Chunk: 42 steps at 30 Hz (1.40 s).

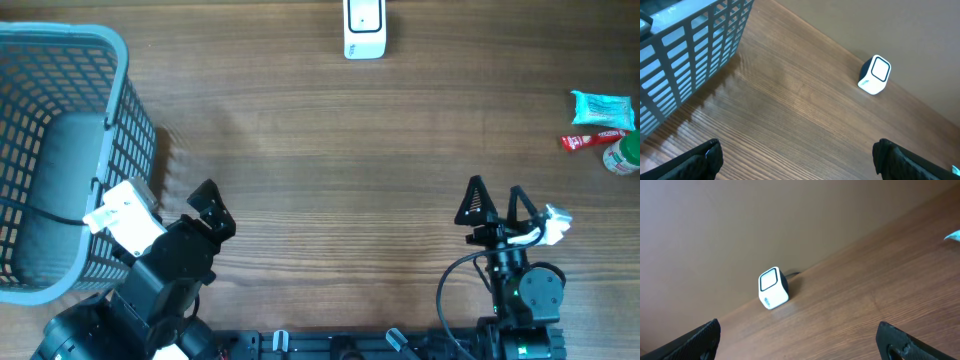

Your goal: Scan the item barcode

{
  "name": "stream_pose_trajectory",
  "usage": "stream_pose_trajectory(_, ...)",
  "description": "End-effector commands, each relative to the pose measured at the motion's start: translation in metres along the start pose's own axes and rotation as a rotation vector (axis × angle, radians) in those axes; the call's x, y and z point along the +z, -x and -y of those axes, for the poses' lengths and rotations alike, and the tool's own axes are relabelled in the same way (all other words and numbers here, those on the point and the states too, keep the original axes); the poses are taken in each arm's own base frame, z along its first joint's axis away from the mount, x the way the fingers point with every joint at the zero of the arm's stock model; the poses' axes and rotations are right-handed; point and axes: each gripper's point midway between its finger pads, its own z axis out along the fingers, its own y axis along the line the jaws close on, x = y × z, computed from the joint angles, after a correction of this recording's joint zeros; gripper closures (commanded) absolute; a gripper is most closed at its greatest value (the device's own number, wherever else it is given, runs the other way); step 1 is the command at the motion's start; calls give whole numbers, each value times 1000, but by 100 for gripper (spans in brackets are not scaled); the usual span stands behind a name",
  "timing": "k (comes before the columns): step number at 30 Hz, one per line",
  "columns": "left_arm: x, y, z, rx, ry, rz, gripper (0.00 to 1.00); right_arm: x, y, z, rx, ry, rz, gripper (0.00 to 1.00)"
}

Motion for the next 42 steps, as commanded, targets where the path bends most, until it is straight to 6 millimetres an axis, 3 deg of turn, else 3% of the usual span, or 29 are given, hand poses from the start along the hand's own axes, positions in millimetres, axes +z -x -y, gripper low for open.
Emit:
stream_pose_trajectory(1,0,2,0,-9,6,12,0,-1,-2,-9,-157,51,-12,0)
stream_pose_trajectory(5,0,2,0,-9,6,12,0,-1,-7,-15,-278,88,-29,0)
stream_pose_trajectory(42,0,2,0,-9,6,12,0,-1,-7,-15,-270,84,-28,0)
